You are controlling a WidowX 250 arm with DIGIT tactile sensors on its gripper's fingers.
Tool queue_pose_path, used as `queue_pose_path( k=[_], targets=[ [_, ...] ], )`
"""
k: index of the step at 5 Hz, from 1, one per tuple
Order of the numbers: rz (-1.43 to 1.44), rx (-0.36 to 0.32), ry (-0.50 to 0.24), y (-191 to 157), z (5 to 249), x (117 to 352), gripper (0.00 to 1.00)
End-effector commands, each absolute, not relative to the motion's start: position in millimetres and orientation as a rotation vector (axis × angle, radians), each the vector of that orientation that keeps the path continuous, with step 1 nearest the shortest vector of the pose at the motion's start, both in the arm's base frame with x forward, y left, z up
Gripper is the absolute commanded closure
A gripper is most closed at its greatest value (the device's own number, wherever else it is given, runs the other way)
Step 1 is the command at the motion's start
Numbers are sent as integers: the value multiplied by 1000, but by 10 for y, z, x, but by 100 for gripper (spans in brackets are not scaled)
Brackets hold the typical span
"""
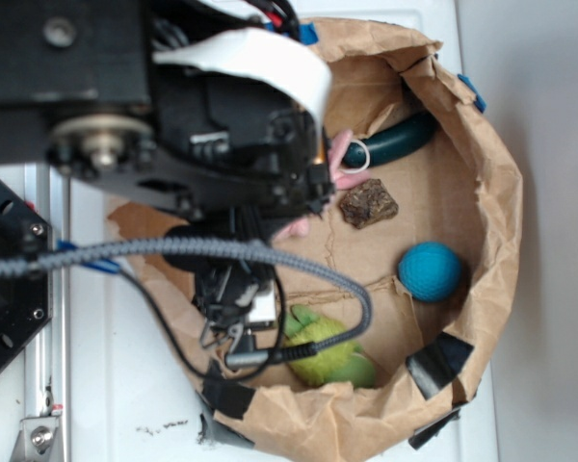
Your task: Grab the blue ball.
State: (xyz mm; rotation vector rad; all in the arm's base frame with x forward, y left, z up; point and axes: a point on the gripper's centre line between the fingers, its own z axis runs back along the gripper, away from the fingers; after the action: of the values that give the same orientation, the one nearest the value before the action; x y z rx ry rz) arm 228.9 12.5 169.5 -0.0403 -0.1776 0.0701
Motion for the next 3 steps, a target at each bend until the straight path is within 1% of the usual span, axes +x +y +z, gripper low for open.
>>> queue_pose_path(
  k=[1,2,3],
  targets=[
    [81,114,-254,207,1176,2788,0],
    [74,117,-231,165,972,2880,0],
    [66,101,-241,175,914,2939,0]
  ],
)
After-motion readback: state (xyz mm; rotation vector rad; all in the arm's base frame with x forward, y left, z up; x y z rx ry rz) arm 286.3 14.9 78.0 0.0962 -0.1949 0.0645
